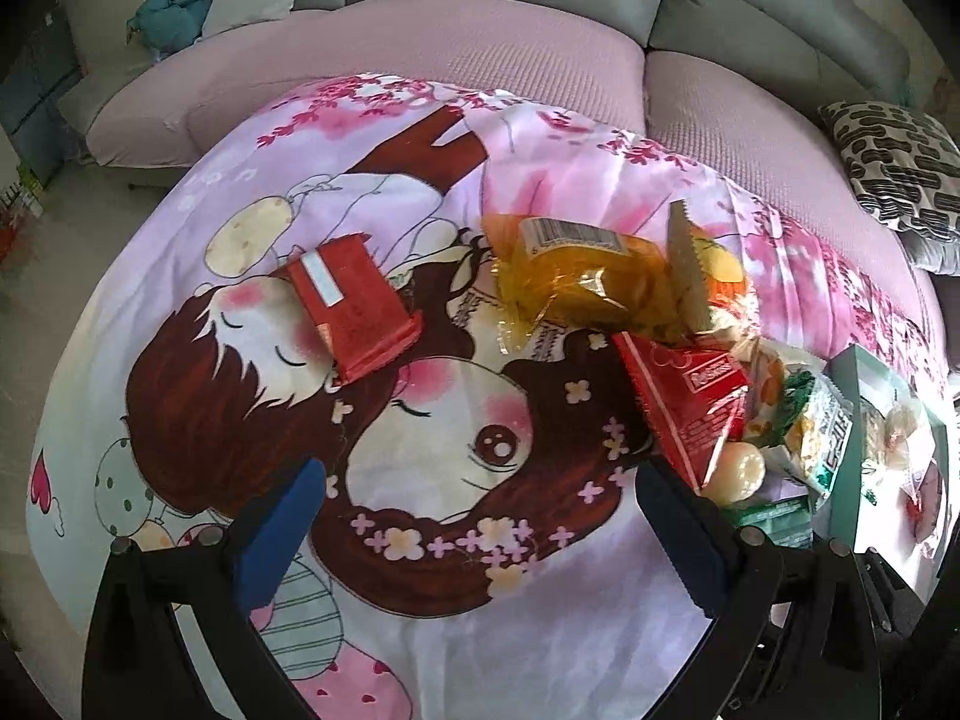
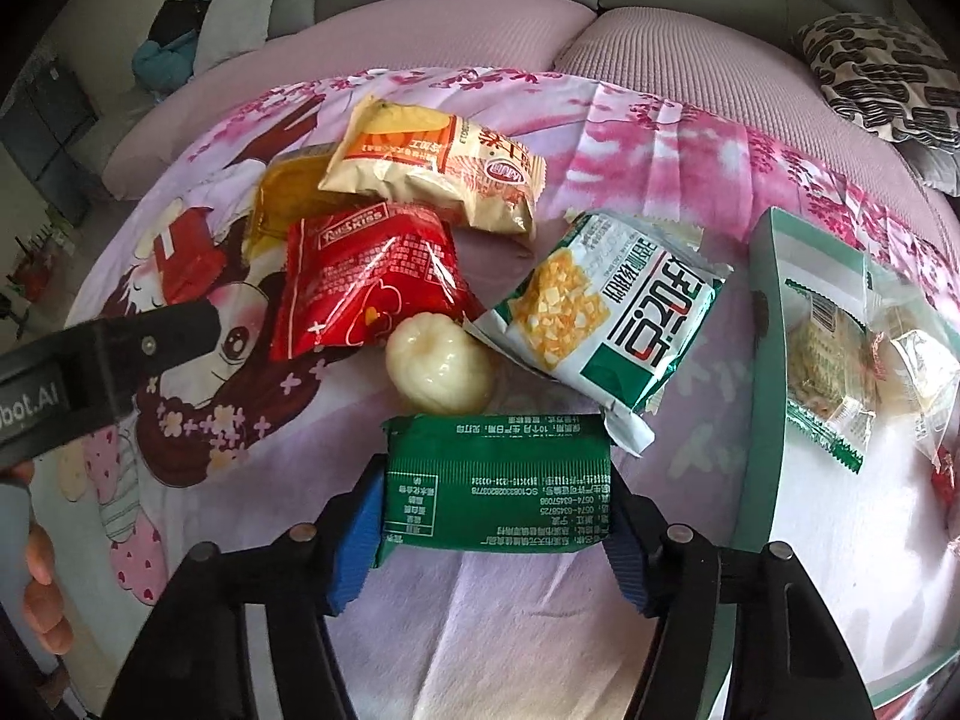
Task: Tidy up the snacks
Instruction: 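Grasp the green biscuit packet with the right tool while the left tool grasps the round white pastry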
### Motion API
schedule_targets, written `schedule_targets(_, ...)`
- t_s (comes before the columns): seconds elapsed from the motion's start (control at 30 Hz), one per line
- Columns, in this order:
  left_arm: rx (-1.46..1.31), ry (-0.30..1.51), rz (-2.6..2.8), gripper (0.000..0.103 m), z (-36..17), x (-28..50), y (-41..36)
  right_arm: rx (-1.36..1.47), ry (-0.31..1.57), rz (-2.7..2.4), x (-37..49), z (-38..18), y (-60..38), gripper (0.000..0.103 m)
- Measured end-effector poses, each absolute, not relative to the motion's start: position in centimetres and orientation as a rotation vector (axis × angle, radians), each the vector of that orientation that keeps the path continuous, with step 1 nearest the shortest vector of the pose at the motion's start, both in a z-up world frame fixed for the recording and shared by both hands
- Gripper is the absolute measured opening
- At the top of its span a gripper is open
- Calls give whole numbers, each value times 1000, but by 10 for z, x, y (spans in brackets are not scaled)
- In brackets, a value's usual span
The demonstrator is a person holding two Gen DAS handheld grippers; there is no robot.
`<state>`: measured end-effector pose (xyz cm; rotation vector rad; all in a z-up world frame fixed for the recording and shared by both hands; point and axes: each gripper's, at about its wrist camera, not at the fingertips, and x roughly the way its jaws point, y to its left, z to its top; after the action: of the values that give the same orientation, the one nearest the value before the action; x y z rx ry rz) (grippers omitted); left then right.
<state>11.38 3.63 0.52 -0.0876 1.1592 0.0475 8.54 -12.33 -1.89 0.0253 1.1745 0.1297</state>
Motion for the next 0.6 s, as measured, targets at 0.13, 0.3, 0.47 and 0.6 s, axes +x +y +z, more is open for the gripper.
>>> schedule_targets(0.13,-99,1154,16,103,7,115,30,41,1172,128,84,-16,-128,67)
schedule_targets(0.3,-106,1139,-8,103,11,116,24,60,1171,114,82,-11,-136,67)
schedule_targets(0.47,-102,1145,-42,103,11,116,15,64,1145,111,78,3,-140,67)
schedule_targets(0.6,-135,1150,-71,103,9,116,12,68,1126,109,73,14,-143,67)
